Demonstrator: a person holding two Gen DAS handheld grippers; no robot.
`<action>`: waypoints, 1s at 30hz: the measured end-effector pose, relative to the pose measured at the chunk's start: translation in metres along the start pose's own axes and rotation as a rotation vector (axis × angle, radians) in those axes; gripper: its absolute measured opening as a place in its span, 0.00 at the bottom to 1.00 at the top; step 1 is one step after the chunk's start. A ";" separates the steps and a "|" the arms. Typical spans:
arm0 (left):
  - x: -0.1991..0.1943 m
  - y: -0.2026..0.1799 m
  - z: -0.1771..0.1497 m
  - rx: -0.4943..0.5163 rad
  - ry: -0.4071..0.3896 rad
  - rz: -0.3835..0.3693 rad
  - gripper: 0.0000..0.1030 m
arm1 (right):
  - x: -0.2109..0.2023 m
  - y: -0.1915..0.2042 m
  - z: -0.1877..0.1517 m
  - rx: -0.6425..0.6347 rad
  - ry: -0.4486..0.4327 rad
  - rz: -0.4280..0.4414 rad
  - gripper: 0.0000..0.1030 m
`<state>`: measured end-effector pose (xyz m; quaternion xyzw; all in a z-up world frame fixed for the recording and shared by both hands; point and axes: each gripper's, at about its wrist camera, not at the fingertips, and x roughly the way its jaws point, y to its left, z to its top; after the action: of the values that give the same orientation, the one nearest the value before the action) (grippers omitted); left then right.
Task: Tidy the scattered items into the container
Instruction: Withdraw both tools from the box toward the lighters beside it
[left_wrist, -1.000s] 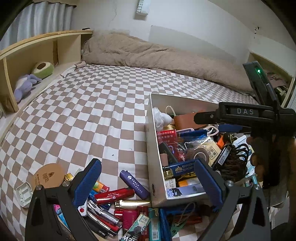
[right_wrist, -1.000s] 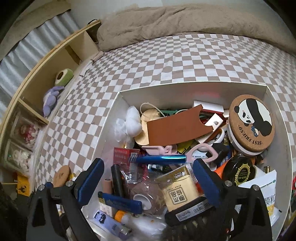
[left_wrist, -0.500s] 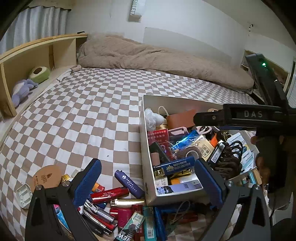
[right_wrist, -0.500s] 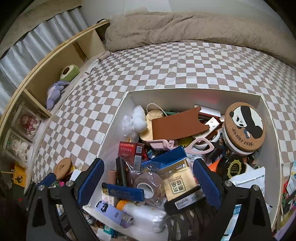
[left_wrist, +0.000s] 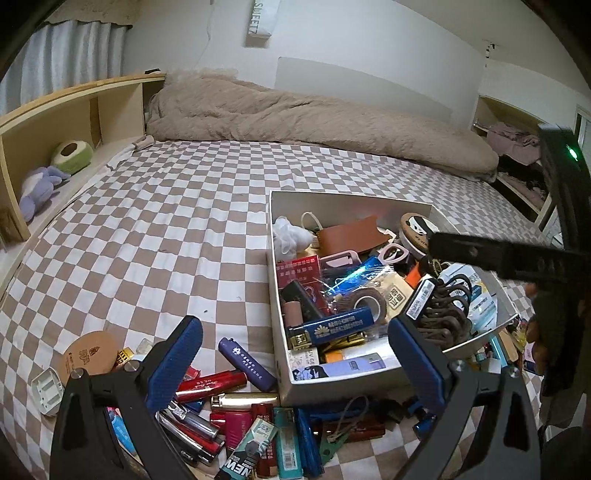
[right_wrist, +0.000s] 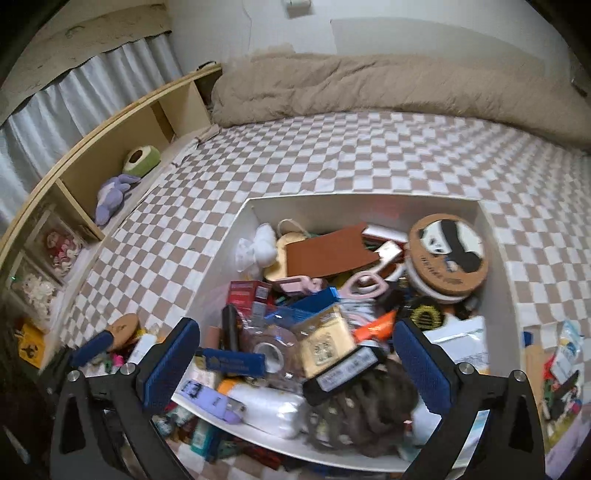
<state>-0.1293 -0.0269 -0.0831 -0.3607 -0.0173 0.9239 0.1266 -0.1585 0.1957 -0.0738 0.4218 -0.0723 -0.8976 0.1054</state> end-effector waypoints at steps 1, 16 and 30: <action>-0.001 -0.001 0.000 0.001 0.000 0.000 0.98 | -0.004 -0.002 -0.003 -0.010 -0.016 -0.015 1.00; -0.011 -0.010 0.000 -0.013 -0.043 -0.003 1.00 | -0.057 -0.021 -0.043 -0.055 -0.204 -0.118 1.00; -0.017 -0.020 -0.007 0.025 -0.050 0.008 1.00 | -0.079 -0.027 -0.075 -0.059 -0.297 -0.165 1.00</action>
<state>-0.1081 -0.0118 -0.0750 -0.3359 -0.0074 0.9333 0.1271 -0.0550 0.2380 -0.0685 0.2858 -0.0261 -0.9574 0.0320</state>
